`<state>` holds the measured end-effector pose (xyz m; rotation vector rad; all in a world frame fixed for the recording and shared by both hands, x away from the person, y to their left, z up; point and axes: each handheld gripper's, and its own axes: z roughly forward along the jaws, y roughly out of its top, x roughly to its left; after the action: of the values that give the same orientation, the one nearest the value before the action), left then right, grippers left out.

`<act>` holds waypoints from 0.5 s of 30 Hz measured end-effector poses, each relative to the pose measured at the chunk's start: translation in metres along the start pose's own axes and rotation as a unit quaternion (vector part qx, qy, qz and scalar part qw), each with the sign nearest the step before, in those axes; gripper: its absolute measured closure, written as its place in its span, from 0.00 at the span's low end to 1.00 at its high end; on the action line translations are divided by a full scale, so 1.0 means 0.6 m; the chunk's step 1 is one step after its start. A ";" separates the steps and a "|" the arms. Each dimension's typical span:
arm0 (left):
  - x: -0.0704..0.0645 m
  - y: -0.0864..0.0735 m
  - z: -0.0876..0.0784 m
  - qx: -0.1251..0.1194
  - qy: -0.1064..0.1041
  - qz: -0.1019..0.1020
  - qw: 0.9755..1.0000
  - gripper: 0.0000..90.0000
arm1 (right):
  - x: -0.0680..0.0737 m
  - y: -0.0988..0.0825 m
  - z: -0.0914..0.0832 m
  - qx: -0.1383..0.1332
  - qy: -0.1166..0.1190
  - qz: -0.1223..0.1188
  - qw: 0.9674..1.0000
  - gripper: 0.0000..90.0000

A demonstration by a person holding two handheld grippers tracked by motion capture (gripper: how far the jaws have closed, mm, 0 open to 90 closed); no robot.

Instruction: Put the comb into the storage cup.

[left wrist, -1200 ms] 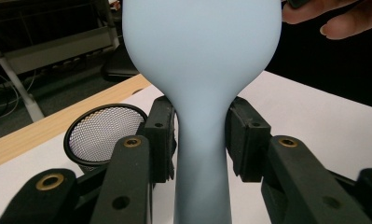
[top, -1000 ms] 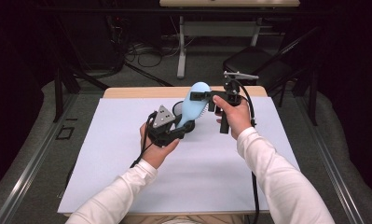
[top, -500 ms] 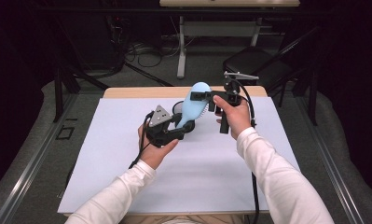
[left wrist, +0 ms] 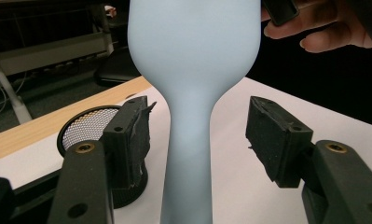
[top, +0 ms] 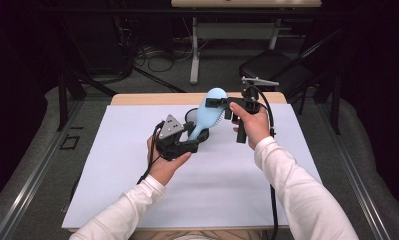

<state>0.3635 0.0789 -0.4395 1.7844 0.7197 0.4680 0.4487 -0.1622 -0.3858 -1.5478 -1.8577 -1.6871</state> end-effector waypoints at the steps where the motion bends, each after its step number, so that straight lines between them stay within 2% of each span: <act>1: 0.000 0.000 -0.001 0.000 0.002 0.001 1.000 0.43 | 0.000 0.000 -0.001 0.000 0.000 0.001 1.000 0.53; 8: 0.005 0.004 -0.013 -0.003 -0.005 0.002 1.000 0.42 | -0.002 0.002 -0.005 -0.005 -0.004 0.001 1.000 0.53; 12: 0.010 0.007 -0.021 0.005 -0.006 0.003 1.000 0.42 | -0.003 0.003 -0.007 -0.008 -0.007 -0.002 1.000 0.53; 15: 0.015 0.008 -0.025 0.005 0.001 0.009 1.000 0.42 | -0.005 0.004 -0.008 -0.009 -0.007 0.000 1.000 0.53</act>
<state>0.3615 0.0946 -0.4307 1.8019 0.7082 0.4782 0.4493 -0.1684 -0.3848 -1.5715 -1.8543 -1.7013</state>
